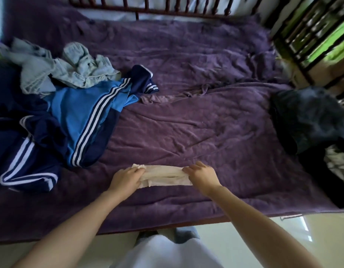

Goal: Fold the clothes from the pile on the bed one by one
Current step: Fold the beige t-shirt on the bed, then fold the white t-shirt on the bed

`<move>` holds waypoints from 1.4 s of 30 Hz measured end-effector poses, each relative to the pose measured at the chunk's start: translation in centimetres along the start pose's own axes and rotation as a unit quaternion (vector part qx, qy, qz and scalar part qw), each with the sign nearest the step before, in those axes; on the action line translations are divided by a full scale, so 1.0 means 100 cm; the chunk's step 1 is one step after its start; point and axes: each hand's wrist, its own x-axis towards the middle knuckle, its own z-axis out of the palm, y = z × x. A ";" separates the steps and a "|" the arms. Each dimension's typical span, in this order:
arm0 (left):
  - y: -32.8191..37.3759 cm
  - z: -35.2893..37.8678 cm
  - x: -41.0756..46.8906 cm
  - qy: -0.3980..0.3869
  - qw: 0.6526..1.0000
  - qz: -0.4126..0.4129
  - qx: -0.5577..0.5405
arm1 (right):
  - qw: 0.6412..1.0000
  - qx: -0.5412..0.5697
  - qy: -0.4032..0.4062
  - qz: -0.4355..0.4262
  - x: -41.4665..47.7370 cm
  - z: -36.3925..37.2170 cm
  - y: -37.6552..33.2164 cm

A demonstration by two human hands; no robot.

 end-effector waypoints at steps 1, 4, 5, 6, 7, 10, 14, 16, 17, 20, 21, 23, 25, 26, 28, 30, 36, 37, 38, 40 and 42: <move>0.009 -0.017 0.015 0.014 1.000 0.014 0.005 | 1.000 -0.008 0.025 0.011 -0.002 -0.013 0.013; 0.047 -0.065 0.056 0.057 0.997 0.055 0.020 | 0.995 -0.006 0.094 0.039 -0.017 -0.051 0.059; 0.062 -0.079 0.069 0.076 0.995 0.067 0.021 | 0.993 -0.002 0.113 0.043 -0.023 -0.061 0.075; 0.080 -0.094 0.080 0.095 0.992 0.080 0.024 | 0.990 -0.004 0.131 0.050 -0.030 -0.071 0.093; 0.098 -0.108 0.091 0.112 0.989 0.097 0.022 | 0.987 -0.013 0.145 0.063 -0.038 -0.080 0.110; 0.156 -0.138 0.124 0.153 0.974 0.167 0.035 | 0.977 -0.035 0.185 0.103 -0.065 -0.097 0.167; 0.257 -0.162 0.184 0.131 0.973 0.191 0.023 | 0.970 -0.042 0.188 0.148 -0.115 -0.120 0.257; 0.316 -0.172 0.221 0.150 0.963 0.220 0.034 | 0.960 -0.035 0.176 0.217 -0.147 -0.135 0.307; 0.348 -0.180 0.236 0.156 0.959 0.236 0.033 | 0.952 -0.026 0.191 0.239 -0.165 -0.144 0.329; 0.445 -0.203 0.271 0.205 0.927 0.314 -0.027 | 0.912 -0.095 0.289 0.275 -0.228 -0.164 0.387; 0.477 -0.209 0.277 0.223 0.910 0.346 -0.048 | 0.897 -0.135 0.307 0.289 -0.248 -0.167 0.402; 0.535 -0.207 0.285 0.269 0.874 0.398 -0.078 | 0.864 -0.202 0.333 0.319 -0.288 -0.163 0.424; 0.582 -0.188 0.289 0.210 0.887 0.410 -0.042 | 0.842 -0.245 0.337 0.342 -0.319 -0.142 0.437; 0.599 -0.173 0.291 0.148 0.902 0.405 0.021 | 0.844 -0.251 0.315 0.355 -0.329 -0.129 0.442; 0.616 -0.141 0.293 0.008 0.911 0.386 0.147 | 0.878 -0.171 0.157 0.419 -0.338 -0.098 0.445; 0.615 -0.117 0.290 -0.059 0.906 0.375 0.186 | 0.867 -0.012 -0.093 0.489 -0.344 -0.066 0.449; 0.564 -0.114 0.299 -0.073 0.930 0.309 0.185 | 0.851 0.040 -0.160 0.499 -0.318 -0.039 0.469; 0.551 -0.120 0.300 -0.067 0.940 0.287 0.175 | 0.862 0.015 -0.129 0.489 -0.307 -0.047 0.473; 0.537 -0.127 0.301 -0.057 0.948 0.265 0.166 | 0.877 -0.007 -0.100 0.470 -0.291 -0.057 0.475; 0.503 -0.141 0.298 -0.032 0.963 0.221 0.153 | 0.910 -0.035 -0.062 0.408 -0.250 -0.078 0.474; 0.464 -0.157 0.290 -0.012 0.979 0.163 0.124 | 0.932 -0.023 -0.039 0.360 -0.201 -0.097 0.465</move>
